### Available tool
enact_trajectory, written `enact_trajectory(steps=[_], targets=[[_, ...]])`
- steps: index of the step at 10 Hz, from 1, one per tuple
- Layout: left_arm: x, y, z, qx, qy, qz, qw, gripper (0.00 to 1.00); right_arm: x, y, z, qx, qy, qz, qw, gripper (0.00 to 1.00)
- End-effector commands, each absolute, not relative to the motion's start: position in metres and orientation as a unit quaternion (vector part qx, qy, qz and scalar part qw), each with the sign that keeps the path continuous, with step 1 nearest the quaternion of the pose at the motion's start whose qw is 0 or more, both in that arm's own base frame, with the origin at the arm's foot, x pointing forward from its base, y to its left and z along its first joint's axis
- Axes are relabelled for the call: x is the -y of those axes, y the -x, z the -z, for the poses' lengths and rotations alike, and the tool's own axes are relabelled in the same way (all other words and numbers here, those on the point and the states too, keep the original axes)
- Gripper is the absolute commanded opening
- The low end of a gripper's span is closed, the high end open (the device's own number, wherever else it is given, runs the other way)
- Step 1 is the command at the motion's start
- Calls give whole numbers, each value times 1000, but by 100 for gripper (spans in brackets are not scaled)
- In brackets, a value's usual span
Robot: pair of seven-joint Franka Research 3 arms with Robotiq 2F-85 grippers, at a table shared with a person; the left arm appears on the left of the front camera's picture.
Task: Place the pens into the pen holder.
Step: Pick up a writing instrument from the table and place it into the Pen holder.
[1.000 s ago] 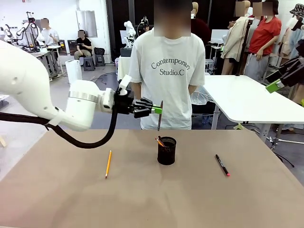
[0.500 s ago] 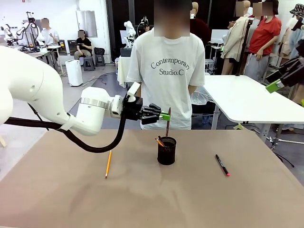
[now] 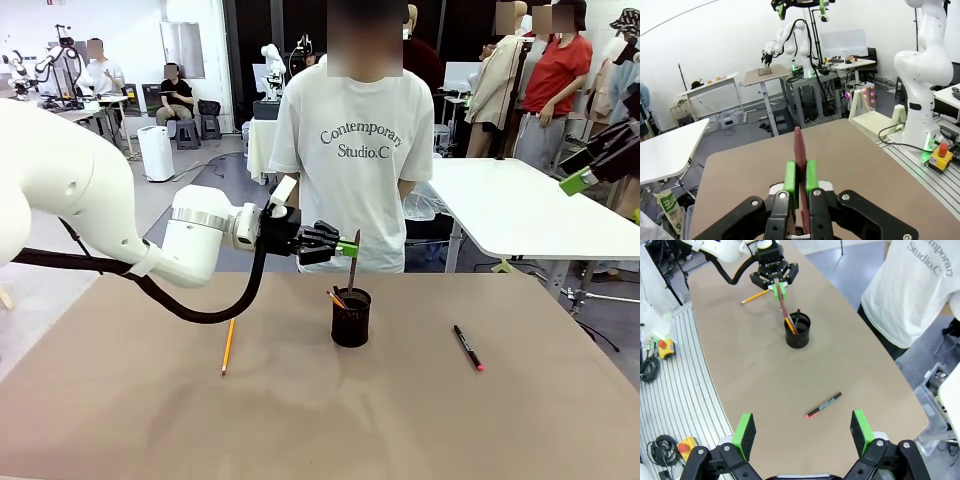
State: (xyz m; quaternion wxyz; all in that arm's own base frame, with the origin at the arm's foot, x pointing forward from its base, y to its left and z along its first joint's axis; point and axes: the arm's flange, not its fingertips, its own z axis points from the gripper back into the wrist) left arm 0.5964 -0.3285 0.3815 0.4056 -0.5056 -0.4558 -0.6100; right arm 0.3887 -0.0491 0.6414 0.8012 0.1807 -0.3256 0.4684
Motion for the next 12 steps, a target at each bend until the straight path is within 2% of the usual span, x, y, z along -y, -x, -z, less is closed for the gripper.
enact_trajectory(steps=[1, 6, 12], targets=[[333, -607, -375, 452, 501, 615, 408, 0, 49, -389, -644, 332, -184, -470, 797, 100], [329, -637, -341, 448, 518, 609, 399, 0, 49, -389, -644, 332, -184, -470, 797, 100], [346, -649, -323, 432, 528, 618, 391, 0, 49, -389, -644, 332, -184, -470, 797, 100]])
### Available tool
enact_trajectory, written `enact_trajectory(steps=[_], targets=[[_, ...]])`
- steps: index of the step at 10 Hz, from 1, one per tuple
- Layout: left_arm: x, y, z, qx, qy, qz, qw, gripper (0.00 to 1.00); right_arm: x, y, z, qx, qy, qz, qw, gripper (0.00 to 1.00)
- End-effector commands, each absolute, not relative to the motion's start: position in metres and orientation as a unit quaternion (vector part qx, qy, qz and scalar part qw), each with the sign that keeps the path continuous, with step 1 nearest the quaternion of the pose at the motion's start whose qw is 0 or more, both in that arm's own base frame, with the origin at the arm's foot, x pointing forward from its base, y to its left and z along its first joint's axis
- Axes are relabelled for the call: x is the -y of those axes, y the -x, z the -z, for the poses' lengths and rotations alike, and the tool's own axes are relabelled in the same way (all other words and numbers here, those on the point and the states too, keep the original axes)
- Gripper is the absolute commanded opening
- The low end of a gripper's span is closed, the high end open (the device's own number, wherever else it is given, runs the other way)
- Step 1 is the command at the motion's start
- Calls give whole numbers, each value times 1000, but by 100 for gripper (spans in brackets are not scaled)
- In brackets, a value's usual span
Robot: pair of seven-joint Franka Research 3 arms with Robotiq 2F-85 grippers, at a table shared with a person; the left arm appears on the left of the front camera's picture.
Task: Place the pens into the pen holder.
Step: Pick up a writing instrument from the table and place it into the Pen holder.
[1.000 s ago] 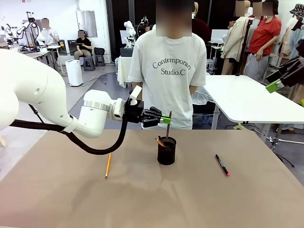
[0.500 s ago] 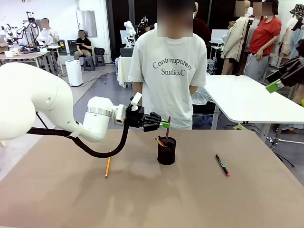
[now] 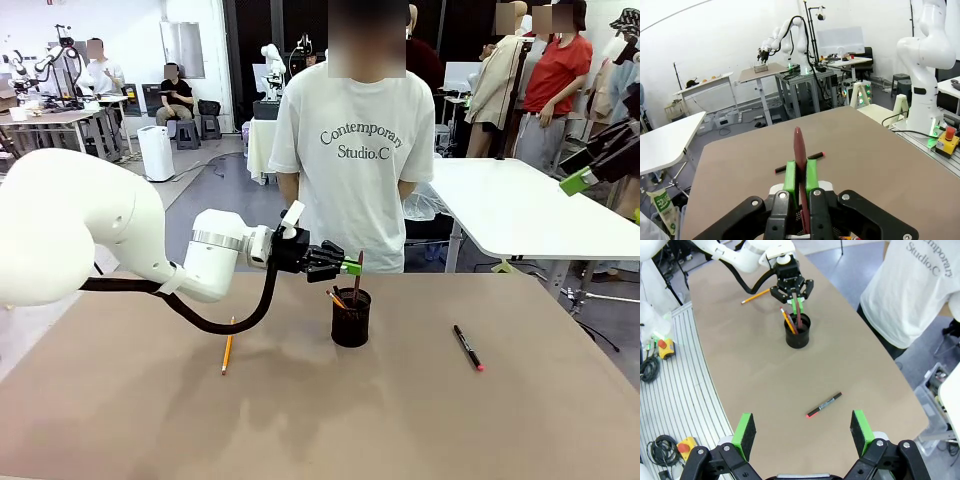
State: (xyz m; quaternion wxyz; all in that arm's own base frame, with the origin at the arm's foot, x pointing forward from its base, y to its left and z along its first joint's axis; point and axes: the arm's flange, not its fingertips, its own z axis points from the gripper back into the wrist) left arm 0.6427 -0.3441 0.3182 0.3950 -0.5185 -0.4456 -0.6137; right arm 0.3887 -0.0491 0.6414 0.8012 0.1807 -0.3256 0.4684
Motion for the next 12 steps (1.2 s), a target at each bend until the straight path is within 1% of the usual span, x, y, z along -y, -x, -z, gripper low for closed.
enact_trajectory(steps=[1, 2, 3, 4, 7, 8, 12], targets=[[350, -651, -320, 430, 529, 618, 392, 0, 49, -389, -644, 332, -184, -470, 797, 100], [351, -652, -320, 429, 529, 618, 393, 0, 49, -389, -644, 332, -184, -470, 797, 100], [351, -652, -320, 428, 529, 618, 394, 7, 49, -389, -644, 332, -184, -470, 797, 100], [350, -652, -320, 428, 530, 618, 394, 24, 49, -389, -644, 332, -184, -470, 797, 100], [350, -651, -320, 427, 530, 617, 395, 84, 49, -389, -644, 332, -184, -470, 797, 100], [350, -651, -321, 428, 530, 617, 395, 100, 49, -389, -644, 332, -184, -470, 797, 100], [350, -649, -327, 427, 527, 619, 396, 100, 49, -389, -644, 332, -184, -470, 797, 100]])
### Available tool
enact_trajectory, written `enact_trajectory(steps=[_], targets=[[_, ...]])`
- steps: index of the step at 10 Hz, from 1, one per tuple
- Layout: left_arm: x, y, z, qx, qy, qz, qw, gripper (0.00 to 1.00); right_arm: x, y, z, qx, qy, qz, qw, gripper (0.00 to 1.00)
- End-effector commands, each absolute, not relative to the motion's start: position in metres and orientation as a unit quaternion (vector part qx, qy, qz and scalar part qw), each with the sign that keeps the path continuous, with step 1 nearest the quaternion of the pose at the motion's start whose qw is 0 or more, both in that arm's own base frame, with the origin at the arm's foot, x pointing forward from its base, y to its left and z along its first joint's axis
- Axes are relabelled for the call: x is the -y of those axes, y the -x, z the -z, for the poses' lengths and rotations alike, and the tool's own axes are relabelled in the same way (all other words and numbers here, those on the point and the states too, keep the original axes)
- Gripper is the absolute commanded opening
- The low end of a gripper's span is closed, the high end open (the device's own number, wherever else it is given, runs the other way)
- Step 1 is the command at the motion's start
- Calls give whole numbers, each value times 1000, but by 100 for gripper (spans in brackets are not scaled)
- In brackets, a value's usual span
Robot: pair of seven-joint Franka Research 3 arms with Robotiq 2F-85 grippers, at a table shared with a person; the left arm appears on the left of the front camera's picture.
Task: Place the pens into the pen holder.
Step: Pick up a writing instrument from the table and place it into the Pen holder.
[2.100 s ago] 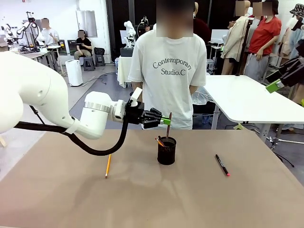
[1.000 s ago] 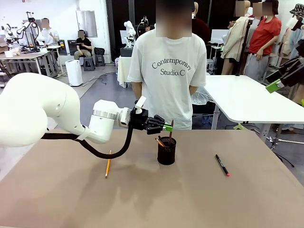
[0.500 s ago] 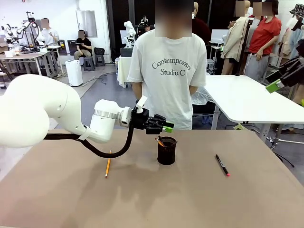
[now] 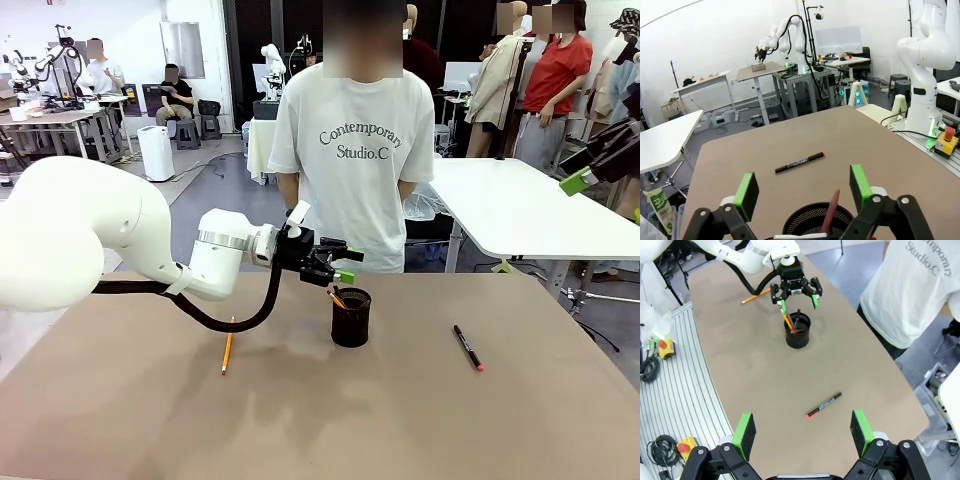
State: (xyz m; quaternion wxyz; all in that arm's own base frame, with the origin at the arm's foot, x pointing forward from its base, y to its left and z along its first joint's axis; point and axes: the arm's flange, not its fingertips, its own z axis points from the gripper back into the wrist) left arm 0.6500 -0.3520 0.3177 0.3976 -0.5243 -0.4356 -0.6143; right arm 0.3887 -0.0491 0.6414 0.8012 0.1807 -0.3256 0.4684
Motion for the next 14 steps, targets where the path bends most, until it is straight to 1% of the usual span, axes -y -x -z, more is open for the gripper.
enact_trajectory(steps=[1, 3, 4, 5, 11, 13, 14], targets=[[350, -649, -328, 425, 529, 618, 398, 100, 49, -389, -644, 332, -184, -470, 797, 100], [351, -647, -329, 425, 530, 615, 401, 100, 49, -389, -644, 332, -184, -470, 797, 100], [352, -644, -330, 421, 521, 616, 414, 100, 49, -389, -644, 332, -184, -470, 797, 100], [353, -650, -321, 434, 526, 613, 399, 100, 49, -389, -644, 332, -184, -470, 797, 100], [354, -650, -318, 431, 527, 611, 404, 100, 49, -389, -644, 332, -184, -470, 797, 100], [330, -636, -349, 447, 516, 606, 408, 100, 49, -389, -644, 332, -184, -470, 797, 100], [321, -633, -364, 421, 511, 618, 425, 100, 49, -389, -644, 332, -184, -470, 797, 100]])
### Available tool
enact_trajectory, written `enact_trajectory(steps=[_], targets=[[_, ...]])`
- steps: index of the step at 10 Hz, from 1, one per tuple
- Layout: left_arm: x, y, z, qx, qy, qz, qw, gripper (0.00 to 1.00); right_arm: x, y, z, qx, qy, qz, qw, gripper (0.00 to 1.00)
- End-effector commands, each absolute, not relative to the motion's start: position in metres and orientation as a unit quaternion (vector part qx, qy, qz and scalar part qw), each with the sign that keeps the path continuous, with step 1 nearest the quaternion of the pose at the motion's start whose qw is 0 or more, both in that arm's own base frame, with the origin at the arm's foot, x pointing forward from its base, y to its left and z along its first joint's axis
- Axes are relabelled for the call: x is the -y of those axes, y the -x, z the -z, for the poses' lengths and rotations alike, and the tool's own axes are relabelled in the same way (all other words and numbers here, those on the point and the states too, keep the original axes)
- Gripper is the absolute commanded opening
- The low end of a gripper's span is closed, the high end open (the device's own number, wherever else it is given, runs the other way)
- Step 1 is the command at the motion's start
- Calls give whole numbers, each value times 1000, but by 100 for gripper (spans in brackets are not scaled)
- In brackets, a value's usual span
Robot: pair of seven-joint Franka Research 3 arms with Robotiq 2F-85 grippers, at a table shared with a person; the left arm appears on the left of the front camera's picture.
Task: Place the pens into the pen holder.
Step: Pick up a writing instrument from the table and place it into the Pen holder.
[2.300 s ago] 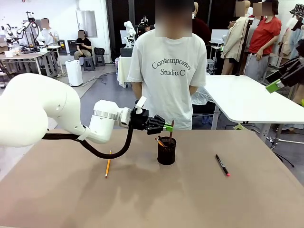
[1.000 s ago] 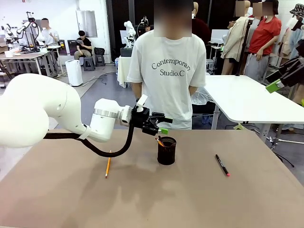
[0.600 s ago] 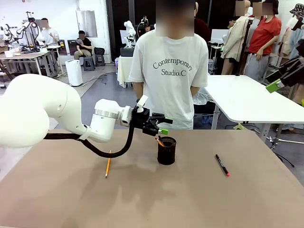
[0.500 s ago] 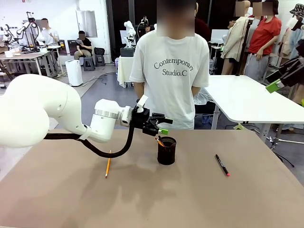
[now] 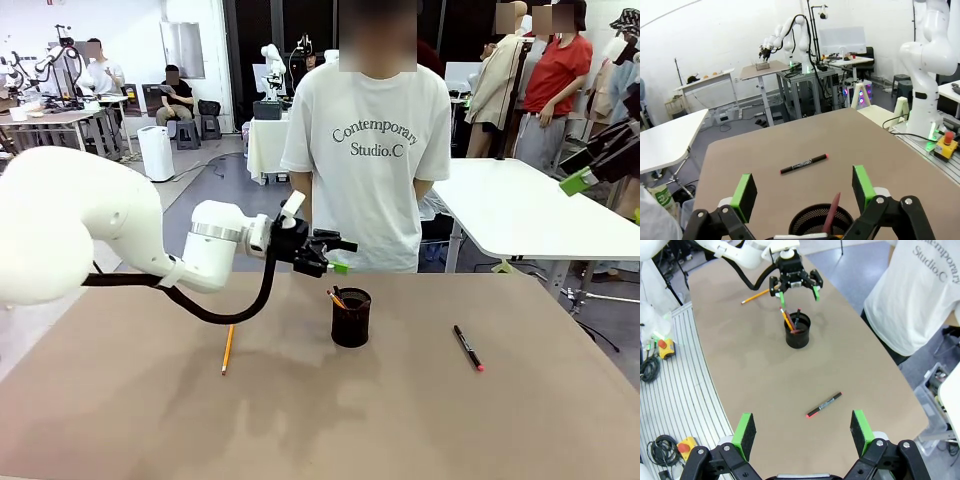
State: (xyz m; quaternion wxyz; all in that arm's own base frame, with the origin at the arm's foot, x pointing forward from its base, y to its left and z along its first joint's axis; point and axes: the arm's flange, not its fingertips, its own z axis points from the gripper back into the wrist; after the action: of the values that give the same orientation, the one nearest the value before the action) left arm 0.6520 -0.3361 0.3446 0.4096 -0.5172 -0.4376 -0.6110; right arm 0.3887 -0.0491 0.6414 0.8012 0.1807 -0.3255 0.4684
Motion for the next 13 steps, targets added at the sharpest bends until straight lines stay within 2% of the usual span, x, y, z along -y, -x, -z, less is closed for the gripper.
enact_trajectory(steps=[1, 3, 5, 7, 10, 12, 13], targets=[[312, -625, -382, 409, 501, 632, 426, 100, 49, -389, -644, 332, -184, -470, 797, 100], [282, -608, -423, 398, 458, 667, 433, 100, 49, -389, -644, 332, -184, -470, 797, 100], [244, -586, -460, 414, 414, 662, 468, 100, 49, -389, -644, 332, -184, -470, 797, 100], [217, -556, -498, 402, 344, 676, 513, 100, 49, -389, -644, 332, -184, -470, 797, 100], [197, -526, -535, 353, 254, 661, 611, 100, 49, -389, -644, 332, -184, -470, 797, 100], [199, -516, -544, 289, 237, 645, 667, 100, 49, -389, -644, 332, -184, -470, 797, 100], [200, -514, -543, 280, 229, 635, 683, 100, 49, -389, -644, 332, -184, -470, 797, 100]])
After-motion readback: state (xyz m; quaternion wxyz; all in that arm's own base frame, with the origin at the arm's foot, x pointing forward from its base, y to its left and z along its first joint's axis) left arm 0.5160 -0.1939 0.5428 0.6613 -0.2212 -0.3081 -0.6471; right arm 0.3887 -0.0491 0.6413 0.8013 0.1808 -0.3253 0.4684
